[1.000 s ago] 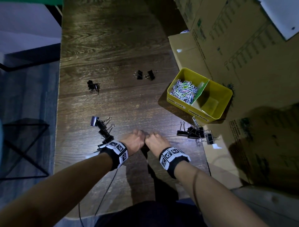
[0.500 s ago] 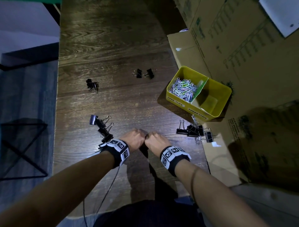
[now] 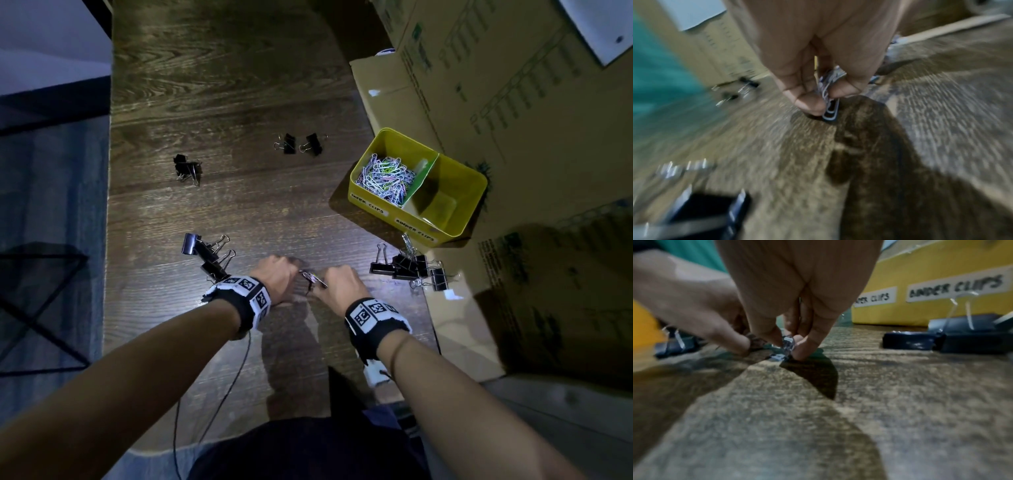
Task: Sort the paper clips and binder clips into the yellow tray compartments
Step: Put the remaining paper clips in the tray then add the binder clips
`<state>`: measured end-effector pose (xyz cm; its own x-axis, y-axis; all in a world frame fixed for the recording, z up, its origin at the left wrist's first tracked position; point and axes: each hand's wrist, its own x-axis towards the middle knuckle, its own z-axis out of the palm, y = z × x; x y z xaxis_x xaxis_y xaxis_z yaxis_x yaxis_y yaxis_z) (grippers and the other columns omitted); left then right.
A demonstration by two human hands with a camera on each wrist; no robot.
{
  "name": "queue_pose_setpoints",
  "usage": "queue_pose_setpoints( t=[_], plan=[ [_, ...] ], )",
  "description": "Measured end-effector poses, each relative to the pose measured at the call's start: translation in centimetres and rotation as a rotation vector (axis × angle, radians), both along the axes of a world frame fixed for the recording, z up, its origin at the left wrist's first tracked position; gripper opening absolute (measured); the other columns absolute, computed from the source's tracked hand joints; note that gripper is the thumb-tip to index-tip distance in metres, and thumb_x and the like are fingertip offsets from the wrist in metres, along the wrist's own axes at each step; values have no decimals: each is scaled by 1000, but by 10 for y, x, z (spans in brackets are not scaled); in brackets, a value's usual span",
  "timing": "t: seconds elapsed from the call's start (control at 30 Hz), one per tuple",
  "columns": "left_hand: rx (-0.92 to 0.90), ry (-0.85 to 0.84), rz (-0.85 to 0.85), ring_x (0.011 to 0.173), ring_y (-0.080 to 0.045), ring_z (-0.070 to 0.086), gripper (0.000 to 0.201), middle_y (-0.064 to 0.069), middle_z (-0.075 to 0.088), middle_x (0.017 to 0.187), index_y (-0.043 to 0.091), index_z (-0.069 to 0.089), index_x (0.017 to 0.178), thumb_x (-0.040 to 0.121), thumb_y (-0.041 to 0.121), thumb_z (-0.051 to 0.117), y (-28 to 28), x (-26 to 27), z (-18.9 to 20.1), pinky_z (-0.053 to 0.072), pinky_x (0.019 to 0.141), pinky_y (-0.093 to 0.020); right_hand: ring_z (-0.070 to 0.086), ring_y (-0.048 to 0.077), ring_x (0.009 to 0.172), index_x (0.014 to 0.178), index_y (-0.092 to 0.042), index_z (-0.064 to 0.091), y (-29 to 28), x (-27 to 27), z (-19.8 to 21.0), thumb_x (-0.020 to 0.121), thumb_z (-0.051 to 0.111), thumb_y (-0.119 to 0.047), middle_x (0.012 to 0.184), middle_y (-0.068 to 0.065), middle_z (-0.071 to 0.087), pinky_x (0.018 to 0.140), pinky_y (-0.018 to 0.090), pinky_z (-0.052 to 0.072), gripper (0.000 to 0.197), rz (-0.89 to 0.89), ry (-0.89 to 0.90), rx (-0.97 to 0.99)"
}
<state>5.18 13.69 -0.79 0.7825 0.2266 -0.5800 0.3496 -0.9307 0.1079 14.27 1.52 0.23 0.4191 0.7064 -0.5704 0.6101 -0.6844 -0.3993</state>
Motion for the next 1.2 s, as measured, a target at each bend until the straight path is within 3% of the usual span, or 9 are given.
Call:
queue_pose_setpoints(
  t=[0.17, 0.23, 0.3, 0.4, 0.5, 0.6, 0.83, 1.03, 1.2],
  plan=[
    [-165, -147, 394, 86, -32, 61, 29, -16, 67, 92, 12, 63, 108, 83, 24, 55, 14, -8, -3, 50, 72, -35, 62, 18, 78, 93, -12, 71, -13, 5, -3, 88, 61, -18, 85, 5, 66, 71, 23, 45, 13, -260, 242, 189],
    [-312, -288, 592, 75, -26, 59, 15, -11, 65, 76, 12, 67, 87, 80, 23, 60, 17, -13, -3, 43, 67, -31, 58, 16, 72, 81, -16, 68, -16, 6, -4, 88, 58, -18, 77, 2, 65, 70, 23, 43, 12, -290, 304, 245],
    [-560, -418, 809, 52, -15, 49, 19, -1, 54, 54, 15, 59, 61, 80, 15, 59, 17, -19, -3, 35, 56, -29, 53, 16, 66, 70, -21, 61, -20, 7, -6, 88, 55, -22, 69, 0, 59, 66, 27, 40, 18, -355, 380, 256],
    [-928, -501, 1147, 34, -9, 32, 33, 5, 43, 38, 16, 52, 45, 74, 1, 47, 11, -24, -1, 22, 41, -20, 49, 16, 66, 64, -23, 55, -24, 4, -8, 85, 49, -25, 66, -2, 51, 66, 30, 40, 22, -551, 559, 313],
    [-1358, -511, 1332, 32, -8, 25, 11, -1, 36, 38, 16, 46, 42, 46, 8, 39, 5, -26, 6, 15, 40, -8, 45, 12, 60, 57, -21, 58, -22, 4, -9, 66, 43, -19, 61, -1, 49, 56, 23, 34, 18, -669, 697, 399],
    [-1618, -555, 1349, 36, -9, 24, 10, -2, 33, 40, 14, 43, 44, 43, 22, 38, -2, -27, 9, 11, 40, -12, 36, 10, 46, 41, -17, 53, -14, 3, -10, 53, 36, -14, 48, -1, 43, 41, 14, 21, 21, -732, 883, 480],
    [-1765, -668, 1455, 38, -11, 24, 25, -3, 31, 41, 12, 38, 44, 63, 27, 30, -17, -20, 8, 10, 39, -14, 35, 11, 40, 42, -13, 52, 1, -8, -1, 58, 35, -18, 45, 1, 42, 36, 12, 14, 23, -954, 1323, 570],
    [-1581, -534, 1601, 33, -9, 24, 54, 4, 31, 40, 18, 35, 48, 90, 52, 39, -13, -18, -4, 8, 34, -17, 32, 9, 42, 45, -16, 48, 4, -11, -8, 89, 44, -32, 47, -4, 39, 38, 18, 16, 47, -995, 1324, 517],
    [-1472, -491, 1668, 30, -4, 26, 34, 7, 37, 43, 17, 44, 69, 97, 33, 37, 2, -25, -13, 13, 26, -16, 23, 7, 42, 63, -19, 40, -3, -2, -16, 98, 43, -32, 47, -9, 32, 41, 21, 13, 38, -1005, 1148, 460]
  ],
)
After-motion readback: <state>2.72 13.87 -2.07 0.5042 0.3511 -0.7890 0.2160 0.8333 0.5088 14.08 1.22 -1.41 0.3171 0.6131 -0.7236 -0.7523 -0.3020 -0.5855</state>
